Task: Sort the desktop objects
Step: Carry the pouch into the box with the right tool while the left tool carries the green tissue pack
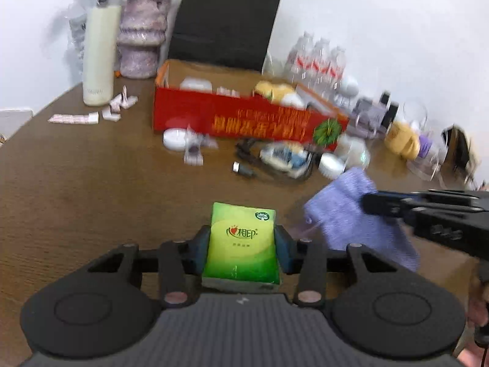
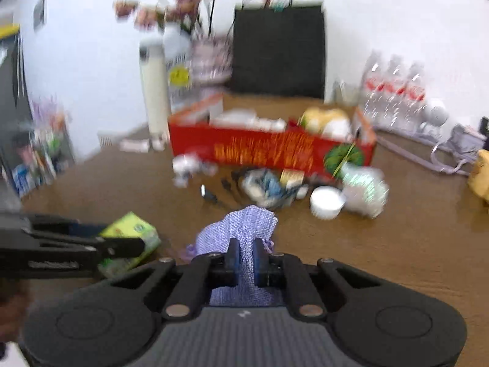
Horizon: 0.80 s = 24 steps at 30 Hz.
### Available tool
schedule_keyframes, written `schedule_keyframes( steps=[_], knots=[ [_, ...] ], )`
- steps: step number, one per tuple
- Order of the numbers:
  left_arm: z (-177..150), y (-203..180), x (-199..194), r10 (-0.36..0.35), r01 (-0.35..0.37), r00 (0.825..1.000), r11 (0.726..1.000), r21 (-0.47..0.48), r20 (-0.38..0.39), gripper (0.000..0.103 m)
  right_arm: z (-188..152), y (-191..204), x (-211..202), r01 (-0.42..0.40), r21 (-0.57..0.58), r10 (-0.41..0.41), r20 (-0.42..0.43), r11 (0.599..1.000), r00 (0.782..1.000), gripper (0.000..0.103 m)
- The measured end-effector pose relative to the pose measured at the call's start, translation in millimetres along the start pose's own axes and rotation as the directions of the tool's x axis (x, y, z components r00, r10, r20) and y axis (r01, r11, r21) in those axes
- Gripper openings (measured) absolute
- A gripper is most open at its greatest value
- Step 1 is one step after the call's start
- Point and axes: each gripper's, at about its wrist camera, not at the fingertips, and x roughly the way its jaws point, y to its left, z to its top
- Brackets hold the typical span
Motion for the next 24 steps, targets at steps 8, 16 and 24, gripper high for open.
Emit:
schedule_keyframes(
  steps=[8, 16, 24],
  knots=[
    [104.7, -1.7, 9.8, -0.043, 0.050, 0.985, 0.998, -0.040, 0.165, 0.044, 89.2, -36.7, -17.4, 0.018, 0.068, -0.033, 0.228, 0.998, 0.973, 0.007],
    [217.1, -24.5, 172.8, 0.024, -0.024, 1.000, 0.992, -0.124, -0.001, 0.044, 198.5, -115.6, 143.3, 0.130, 0.208, -0.135, 0.014, 0.969, 0.991, 0.008],
    [188.7, -17.7, 272.0, 0.036, -0.094, 0.971, 0.966, -0.239, -0.236, 0.046, 186.4, -117.2, 254.3, 0.304, 0.058, -0.269, -0.329, 0.951, 0.905, 0.016]
  ],
)
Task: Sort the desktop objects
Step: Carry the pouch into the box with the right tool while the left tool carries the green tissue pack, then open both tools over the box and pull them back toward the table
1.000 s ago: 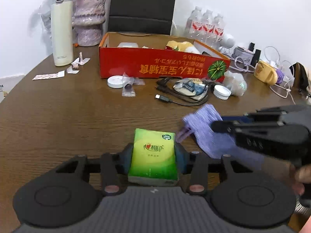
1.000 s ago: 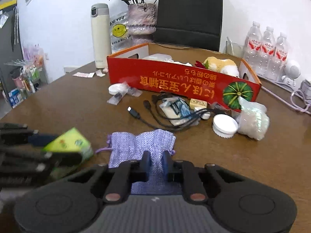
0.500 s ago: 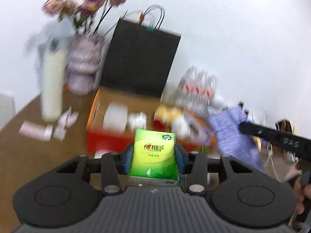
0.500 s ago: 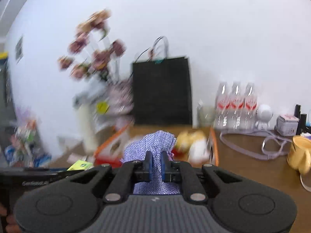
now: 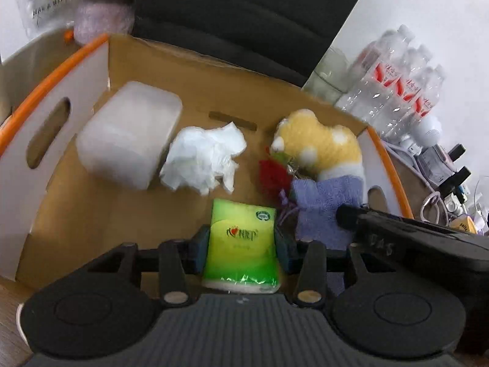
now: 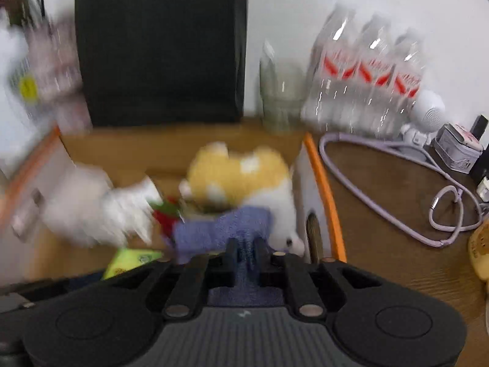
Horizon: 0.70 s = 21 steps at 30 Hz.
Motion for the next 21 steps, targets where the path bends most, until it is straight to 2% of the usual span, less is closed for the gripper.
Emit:
schedule_keyframes(
  steps=[3, 6, 9, 11, 13, 15, 17, 20, 21],
  knots=[
    [3.7, 4.5, -4.3, -0.028, 0.028, 0.999, 1.000, 0.002, -0.036, 0.055, 2.6, 4.1, 5.3, 0.050, -0.082, -0.056, -0.076, 0.995, 0.996, 0.027],
    [9.6, 11.0, -24.8, -0.064, 0.064, 0.998, 0.998, -0.005, -0.011, 0.056, 11.0, -4.5, -8.9, 0.028, -0.094, -0.035, -0.068, 0.995, 0.997, 0.028],
    [18.7, 10.6, -50.4, -0.030, 0.027, 0.999, 0.996, 0.081, 0.026, 0.061, 19.9, -20.4, -34.3, -0.033, -0.058, 0.029, -0.069, 0.998, 0.997, 0.026],
    [22.3, 10.2, -62.3, -0.004, -0.001, 0.999, 0.992, 0.125, 0.036, 0.067, 20.3, -21.5, -37.5, -0.084, -0.090, 0.070, -0.146, 0.992, 0.987, 0.026],
    [24.3, 11.1, -66.6, 0.012, -0.015, 1.000, 0.990, 0.138, 0.021, 0.067, 13.7, -13.8, -30.0, -0.109, -0.144, 0.074, -0.229, 0.984, 0.971, 0.016],
    [24.1, 14.0, -70.9, 0.020, -0.022, 1.000, 0.990, 0.139, 0.014, 0.067, 3.8, -1.8, -14.5, -0.096, -0.200, 0.036, -0.284, 0.975, 0.958, 0.017],
    [22.5, 17.0, -75.8, 0.025, -0.027, 1.000, 0.988, 0.154, 0.012, 0.068, -6.9, 4.3, 3.9, -0.101, -0.200, 0.027, -0.340, 0.975, 0.940, 0.016],
    [23.3, 25.1, -87.3, 0.062, -0.064, 0.998, 0.981, 0.181, 0.019, 0.073, -5.8, -1.5, 4.9, -0.115, -0.139, 0.060, -0.348, 0.984, 0.936, 0.020],
    [24.6, 28.0, -91.6, 0.078, -0.081, 0.997, 0.980, 0.183, 0.027, 0.076, -2.1, -4.2, -2.4, -0.124, -0.116, 0.078, -0.334, 0.985, 0.939, 0.027]
  ],
)
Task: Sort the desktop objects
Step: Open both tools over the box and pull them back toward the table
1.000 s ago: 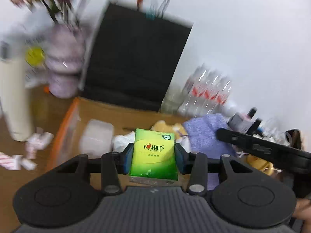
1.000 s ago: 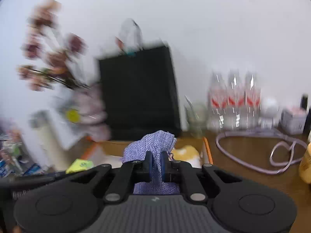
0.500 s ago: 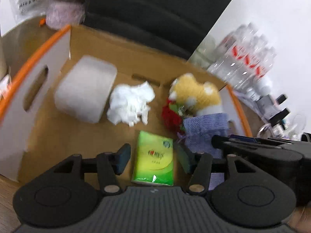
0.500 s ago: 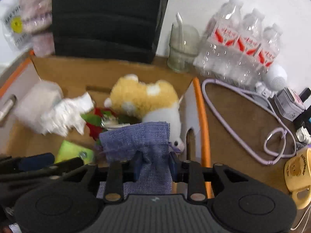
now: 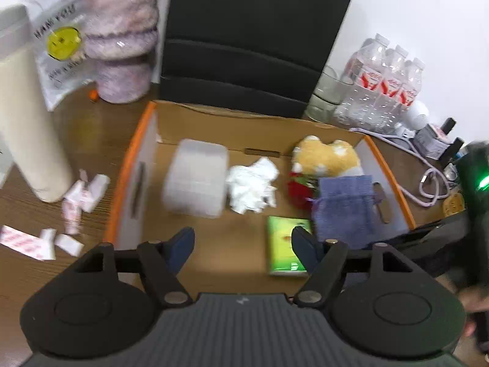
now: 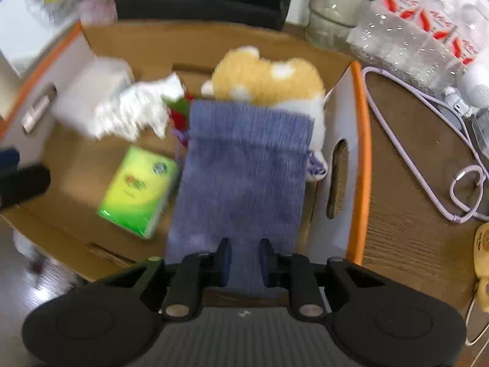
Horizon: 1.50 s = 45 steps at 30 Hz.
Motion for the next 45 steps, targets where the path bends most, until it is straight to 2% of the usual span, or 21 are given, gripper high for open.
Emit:
schedule_keyframes(
  steps=[1, 4, 7, 11, 13, 14, 15, 16, 17, 19, 20, 21, 23, 27, 29, 31, 34, 37, 39, 42, 45],
  knots=[
    [1.7, 3.1, -4.4, 0.025, -0.025, 1.000, 1.000, -0.005, 0.002, 0.080, 0.5, -2.0, -11.8, -0.014, 0.017, 0.013, 0.025, 1.000, 1.000, 0.039],
    [6.8, 5.8, -15.7, 0.080, -0.080, 0.997, 0.996, -0.038, -0.008, 0.092, -0.4, -5.7, -52.5, -0.033, 0.054, 0.027, 0.109, 0.998, 0.994, 0.061],
    [7.7, 0.7, -33.3, 0.122, -0.122, 0.992, 0.993, -0.008, -0.013, 0.096, -9.3, -8.2, -84.6, -0.048, 0.074, 0.035, 0.165, 0.996, 0.986, 0.063],
    [1.8, -11.7, -63.9, 0.153, -0.155, 0.987, 0.987, 0.032, 0.051, 0.100, -26.4, -5.0, -117.7, -0.065, 0.081, 0.045, 0.232, 0.995, 0.972, 0.072],
    [-4.7, -17.5, -80.2, 0.162, -0.167, 0.982, 0.985, 0.040, 0.092, 0.101, -40.1, -2.6, -132.3, -0.086, 0.089, 0.055, 0.304, 0.992, 0.951, 0.076],
    [-11.8, -20.2, -93.6, 0.149, -0.156, 0.977, 0.987, 0.034, 0.152, 0.102, -47.3, -0.8, -139.1, -0.106, 0.089, 0.067, 0.357, 0.990, 0.932, 0.077],
    [-21.6, -21.7, -106.6, 0.123, -0.134, 0.966, 0.990, 0.034, 0.227, 0.103, -58.3, 1.3, -147.2, -0.122, 0.089, 0.074, 0.421, 0.989, 0.904, 0.080],
    [-34.0, -23.0, -120.2, 0.100, -0.118, 0.944, 0.992, 0.038, 0.315, 0.103, -74.4, 5.5, -155.3, -0.133, 0.091, 0.069, 0.506, 0.987, 0.860, 0.081],
    [-49.9, -24.6, -133.5, 0.081, -0.110, 0.906, 0.993, 0.046, 0.415, 0.103, -92.2, 10.9, -162.8, -0.141, 0.074, 0.070, 0.592, 0.987, 0.803, 0.083],
    [-76.6, -28.5, -148.7, 0.066, -0.121, 0.842, 0.990, 0.068, 0.536, 0.103, -131.1, 19.8, -172.3, -0.152, 0.011, 0.093, 0.747, 0.988, 0.659, 0.093],
    [-83.5, -31.4, -152.2, 0.071, -0.130, 0.830, 0.989, 0.069, 0.553, 0.103, -148.7, 24.2, -173.2, -0.146, -0.003, 0.090, 0.797, 0.989, 0.597, 0.093],
    [-88.7, -31.5, -154.1, 0.070, -0.127, 0.829, 0.990, 0.065, 0.555, 0.103, -159.2, 27.1, -173.2, -0.136, -0.003, 0.081, 0.818, 0.991, 0.569, 0.093],
    [-96.7, -28.3, -156.4, 0.049, -0.096, 0.834, 0.994, 0.057, 0.550, 0.103, -171.3, 30.0, -173.2, -0.132, 0.008, 0.066, 0.833, 0.991, 0.550, 0.093],
    [-104.8, -22.5, -157.3, 0.048, -0.095, 0.844, 0.994, 0.061, 0.534, 0.103, -179.2, 30.2, -176.7, -0.159, 0.026, 0.066, 0.834, 0.987, 0.548, 0.093],
    [-110.7, -22.0, -158.7, 0.059, -0.116, 0.843, 0.990, 0.074, 0.535, 0.103, -184.1, 35.4, -179.5, -0.143, 0.024, 0.059, 0.837, 0.989, 0.544, 0.093],
    [-119.3, -20.2, -159.5, 0.071, -0.132, 0.849, 0.988, 0.080, 0.524, 0.103, -192.8, 40.6, -178.6, -0.118, 0.023, 0.046, 0.837, 0.993, 0.545, 0.093],
    [-146.3, -15.2, -162.0, 0.073, -0.135, 0.868, 0.987, 0.092, 0.491, 0.103, -215.0, 48.5, -170.4, -0.101, 0.021, 0.040, 0.826, 0.995, 0.563, 0.093],
    [-183.2, -11.9, -158.1, 0.068, -0.129, 0.890, 0.986, 0.107, 0.450, 0.103, -249.8, 53.4, -155.1, -0.112, 0.028, 0.045, 0.803, 0.993, 0.594, 0.093],
    [-211.2, -10.0, -154.6, 0.079, -0.134, 0.906, 0.985, 0.106, 0.417, 0.103, -272.5, 57.9, -141.4, -0.126, 0.018, 0.067, 0.771, 0.992, 0.633, 0.093],
    [-250.2, -4.1, -154.3, 0.062, -0.106, 0.931, 0.989, 0.104, 0.359, 0.103, -309.1, 64.8, -122.9, -0.126, 0.027, 0.067, 0.722, 0.992, 0.688, 0.093],
    [-281.5, 4.1, -161.1, 0.088, -0.132, 0.939, 0.985, 0.113, 0.334, 0.103, -349.8, 70.3, -112.4, -0.105, 0.043, 0.048, 0.672, 0.994, 0.739, 0.093]
  ],
)
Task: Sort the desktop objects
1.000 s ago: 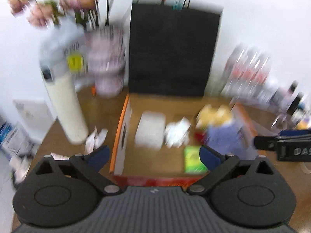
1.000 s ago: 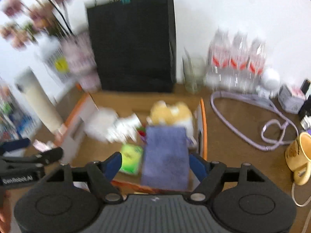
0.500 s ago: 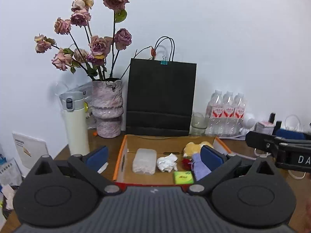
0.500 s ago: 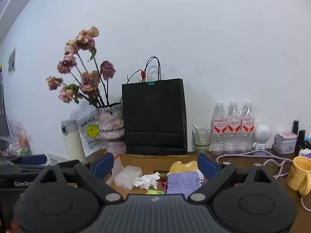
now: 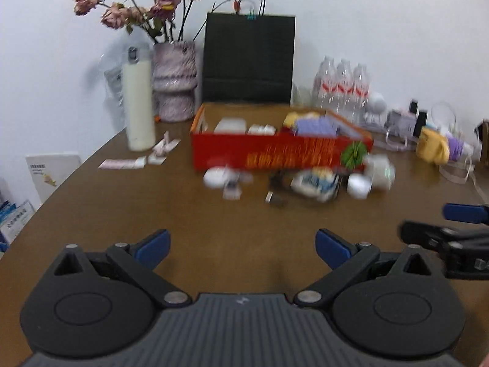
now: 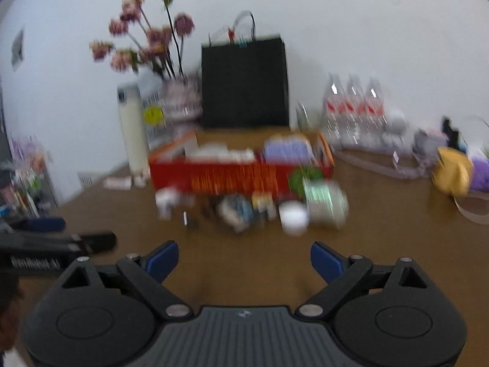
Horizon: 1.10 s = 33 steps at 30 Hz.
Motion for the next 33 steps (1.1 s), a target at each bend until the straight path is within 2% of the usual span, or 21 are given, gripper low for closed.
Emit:
schedule_keyframes(
  steps=[3, 7, 11, 18, 20, 22, 23, 25, 26, 31, 33],
  knots=[
    [-20.1, 12.4, -22.0, 0.008, -0.008, 1.000, 1.000, -0.026, -0.019, 0.103, -30.6, 1.3, -27.6, -0.003, 0.002, 0.003, -0.034, 1.000, 0.999, 0.093],
    [-37.5, 24.4, -44.9, -0.007, 0.004, 0.999, 0.997, -0.074, -0.045, 0.103, -47.5, 0.7, -55.6, -0.017, 0.014, 0.018, -0.059, 1.000, 0.998, 0.094],
    [-38.8, 24.5, -55.5, -0.038, 0.034, 0.998, 0.996, -0.087, -0.044, 0.103, -45.4, 0.7, -65.4, -0.020, 0.006, 0.020, -0.072, 1.000, 0.997, 0.094],
    [-30.0, 19.3, -37.6, -0.067, 0.062, 0.996, 0.994, -0.084, -0.060, 0.101, -38.0, -4.8, -53.1, -0.034, 0.017, 0.035, -0.074, 0.999, 0.997, 0.093],
    [-25.5, 20.1, -27.5, -0.092, 0.088, 0.994, 0.994, -0.065, -0.055, 0.096, -34.5, -7.4, -44.6, -0.045, 0.016, 0.046, -0.076, 0.999, 0.996, 0.092],
    [-16.9, 21.1, -11.7, -0.104, 0.102, 0.993, 0.994, -0.043, -0.056, 0.081, -28.9, -10.5, -33.0, -0.070, 0.017, 0.071, -0.073, 0.997, 0.995, 0.087],
    [-9.8, 22.4, -0.6, -0.112, 0.110, 0.992, 0.993, -0.039, -0.058, 0.077, -24.5, -12.0, -24.7, -0.087, 0.015, 0.088, -0.075, 0.996, 0.993, 0.085],
    [7.8, 26.8, 24.4, -0.139, 0.136, 0.989, 0.989, -0.056, -0.052, 0.068, -15.2, -13.4, -7.2, -0.100, 0.010, 0.101, -0.085, 0.995, 0.991, 0.068],
    [15.5, 27.4, 35.4, -0.146, 0.143, 0.988, 0.988, -0.061, -0.043, 0.068, -10.0, -13.8, 1.5, -0.107, 0.007, 0.108, -0.091, 0.994, 0.990, 0.065],
    [59.6, 27.2, 114.1, -0.126, 0.126, 0.991, 0.992, -0.024, -0.039, 0.057, 17.1, -15.1, 41.5, -0.133, 0.016, 0.133, -0.081, 0.991, 0.988, 0.064],
    [66.7, 26.0, 141.7, -0.083, 0.084, 0.995, 0.996, 0.021, -0.053, 0.051, 26.5, -13.4, 54.6, -0.141, 0.012, 0.141, -0.077, 0.990, 0.987, 0.064]
  ],
)
